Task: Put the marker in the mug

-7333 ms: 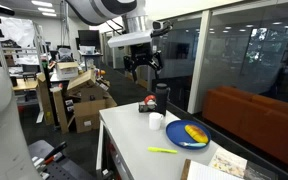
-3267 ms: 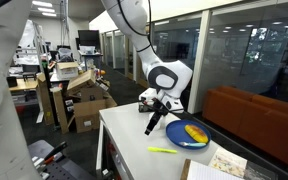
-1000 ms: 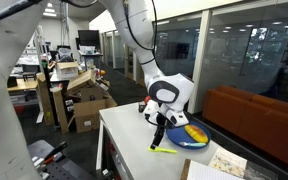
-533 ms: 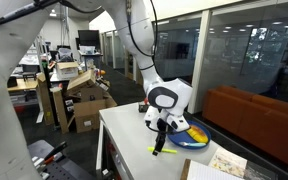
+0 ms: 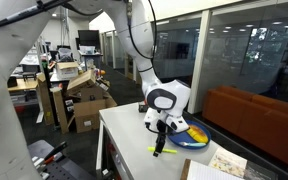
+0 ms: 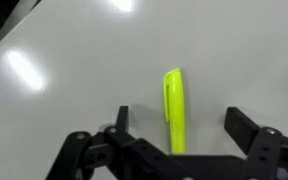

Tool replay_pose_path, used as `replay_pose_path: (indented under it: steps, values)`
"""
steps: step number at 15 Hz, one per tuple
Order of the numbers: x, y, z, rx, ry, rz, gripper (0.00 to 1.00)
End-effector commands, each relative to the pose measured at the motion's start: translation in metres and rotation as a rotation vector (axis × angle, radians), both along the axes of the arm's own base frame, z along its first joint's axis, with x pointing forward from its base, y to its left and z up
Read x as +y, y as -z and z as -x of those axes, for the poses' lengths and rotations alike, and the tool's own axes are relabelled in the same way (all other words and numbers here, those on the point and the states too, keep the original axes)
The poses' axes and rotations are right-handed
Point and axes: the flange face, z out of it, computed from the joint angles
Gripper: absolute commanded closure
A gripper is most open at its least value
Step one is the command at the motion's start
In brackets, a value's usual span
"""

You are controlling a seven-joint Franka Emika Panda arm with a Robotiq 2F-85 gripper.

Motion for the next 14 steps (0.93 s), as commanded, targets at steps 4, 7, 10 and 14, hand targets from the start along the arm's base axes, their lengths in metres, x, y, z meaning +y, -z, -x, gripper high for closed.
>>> replay_pose_path:
  steps: [4,7,10,14]
  values:
    - [0.006,-0.001,-0.007,-0.011,-0.041,0.032,0.53]
    - [0.01,-0.003,-0.011,-0.021,-0.053,0.039,0.76]
    - [0.011,-0.006,-0.012,-0.029,-0.058,0.039,0.97]
    - [0.01,-0.01,-0.012,-0.036,-0.062,0.039,0.96]
